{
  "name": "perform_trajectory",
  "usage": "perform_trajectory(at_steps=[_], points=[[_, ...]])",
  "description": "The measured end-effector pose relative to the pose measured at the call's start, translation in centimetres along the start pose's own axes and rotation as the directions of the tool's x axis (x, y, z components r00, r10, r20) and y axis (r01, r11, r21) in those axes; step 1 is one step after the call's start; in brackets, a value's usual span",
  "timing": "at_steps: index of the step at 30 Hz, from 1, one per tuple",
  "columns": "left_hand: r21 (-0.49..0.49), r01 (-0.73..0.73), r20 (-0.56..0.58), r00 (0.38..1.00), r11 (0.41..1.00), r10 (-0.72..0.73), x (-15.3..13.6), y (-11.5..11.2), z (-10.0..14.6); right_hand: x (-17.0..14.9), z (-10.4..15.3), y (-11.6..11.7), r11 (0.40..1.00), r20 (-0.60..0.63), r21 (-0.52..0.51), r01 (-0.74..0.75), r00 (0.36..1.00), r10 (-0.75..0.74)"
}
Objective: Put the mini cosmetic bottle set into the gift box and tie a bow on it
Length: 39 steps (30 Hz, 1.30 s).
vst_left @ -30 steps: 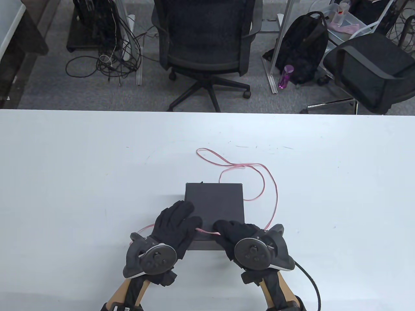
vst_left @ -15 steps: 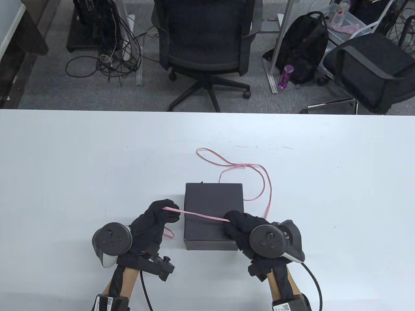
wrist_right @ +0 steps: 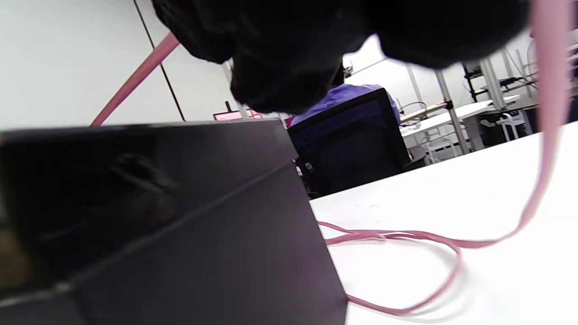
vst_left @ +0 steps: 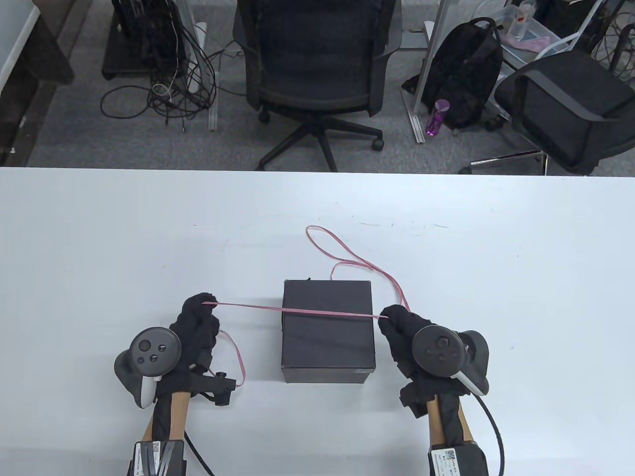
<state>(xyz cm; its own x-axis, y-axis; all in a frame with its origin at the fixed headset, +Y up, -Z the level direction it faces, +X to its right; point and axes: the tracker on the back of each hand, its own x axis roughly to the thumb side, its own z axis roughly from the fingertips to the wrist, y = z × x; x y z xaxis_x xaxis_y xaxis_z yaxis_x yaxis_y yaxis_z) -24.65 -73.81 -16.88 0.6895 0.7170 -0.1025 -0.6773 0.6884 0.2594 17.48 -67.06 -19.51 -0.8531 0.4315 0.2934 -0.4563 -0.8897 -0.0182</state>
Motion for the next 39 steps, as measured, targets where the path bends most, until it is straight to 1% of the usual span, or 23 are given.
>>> perform_trajectory(at_steps=[4, 8, 11, 16, 19, 20, 21, 22, 23, 24, 25, 27, 29, 30, 32, 34, 36, 39], points=[[-0.018, 0.084, -0.109, 0.990, 0.996, -0.085, -1.9, -0.4, -0.3, -1.1, -0.2, 1.5, 0.998, -0.049, 0.055, -0.039, 0.998, 0.041], [-0.056, 0.239, -0.153, 0.957, 0.969, -0.245, -3.1, -1.0, -0.5, -2.1, -0.3, 2.9, 0.992, -0.083, 0.111, -0.053, 0.995, 0.062], [-0.092, 0.367, -0.149, 0.914, 0.926, -0.377, -3.4, -1.5, -0.6, -2.7, -0.4, 3.8, 0.988, -0.104, 0.146, -0.054, 0.992, 0.069], [-0.152, 0.501, -0.111, 0.848, 0.852, -0.518, -3.1, -2.2, -0.7, -3.1, -0.4, 4.1, 0.985, -0.117, 0.164, -0.049, 0.991, 0.069], [-0.183, 0.519, -0.096, 0.836, 0.835, -0.540, -2.7, -2.3, -0.8, -2.9, -0.4, 3.8, 0.984, -0.117, 0.169, -0.062, 0.990, 0.083], [-0.210, 0.519, -0.081, 0.835, 0.828, -0.544, -2.5, -2.3, -0.9, -2.8, -0.4, 3.7, 0.984, -0.115, 0.163, -0.067, 0.990, 0.087], [-0.260, 0.516, -0.058, 0.835, 0.816, -0.547, -2.2, -2.4, -0.9, -2.6, -0.4, 3.6, 0.986, -0.114, 0.152, -0.072, 0.989, 0.090], [-0.315, 0.501, -0.027, 0.844, 0.806, -0.535, -1.9, -2.5, -1.0, -2.5, -0.3, 3.4, 0.988, -0.110, 0.136, -0.077, 0.990, 0.092], [-0.341, 0.489, -0.011, 0.852, 0.803, -0.524, -1.6, -2.6, -1.0, -2.3, -0.3, 3.2, 0.989, -0.109, 0.123, -0.081, 0.990, 0.094], [-0.368, 0.462, 0.010, 0.870, 0.807, -0.493, -1.1, -2.5, -1.0, -2.1, -0.3, 3.0, 0.991, -0.104, 0.100, -0.088, 0.990, 0.099], [-0.371, 0.427, 0.024, 0.892, 0.825, -0.451, -0.4, -2.4, -1.0, -1.8, -0.2, 2.7, 0.993, -0.098, 0.074, -0.097, 0.990, 0.104], [-0.341, 0.367, 0.056, 0.927, 0.865, -0.371, 0.9, -1.9, -0.7, -1.2, -0.1, 2.4, 0.994, -0.085, 0.027, -0.109, 0.990, 0.111], [-0.277, 0.289, 0.118, 0.957, 0.916, -0.266, 2.5, -1.5, -0.2, -0.4, 0.1, 2.0, 0.992, -0.060, -0.026, -0.120, 0.991, 0.118], [-0.220, 0.216, 0.188, 0.966, 0.951, -0.176, 3.6, -1.3, 0.3, 0.1, 0.2, 1.7, 0.991, -0.040, -0.049, -0.122, 0.992, 0.120], [-0.186, 0.136, 0.278, 0.957, 0.973, -0.081, 5.4, -1.1, 1.0, 1.1, 0.4, 1.3, 0.989, -0.003, -0.079, -0.121, 0.993, 0.121], [-0.199, 0.104, 0.376, 0.926, 0.974, -0.022, 7.6, -1.1, 2.1, 2.5, 0.6, 0.9, 0.987, 0.049, -0.107, -0.123, 0.990, 0.129], [-0.206, 0.113, 0.461, 0.887, 0.972, -0.006, 9.5, -1.4, 3.2, 4.0, 1.0, 0.6, 0.984, 0.103, -0.122, -0.128, 0.985, 0.141], [-0.198, 0.160, 0.541, 0.841, 0.967, -0.028, 11.3, -1.9, 4.6, 5.8, 1.4, 0.3, 0.982, 0.166, -0.132, -0.133, 0.974, 0.154]])
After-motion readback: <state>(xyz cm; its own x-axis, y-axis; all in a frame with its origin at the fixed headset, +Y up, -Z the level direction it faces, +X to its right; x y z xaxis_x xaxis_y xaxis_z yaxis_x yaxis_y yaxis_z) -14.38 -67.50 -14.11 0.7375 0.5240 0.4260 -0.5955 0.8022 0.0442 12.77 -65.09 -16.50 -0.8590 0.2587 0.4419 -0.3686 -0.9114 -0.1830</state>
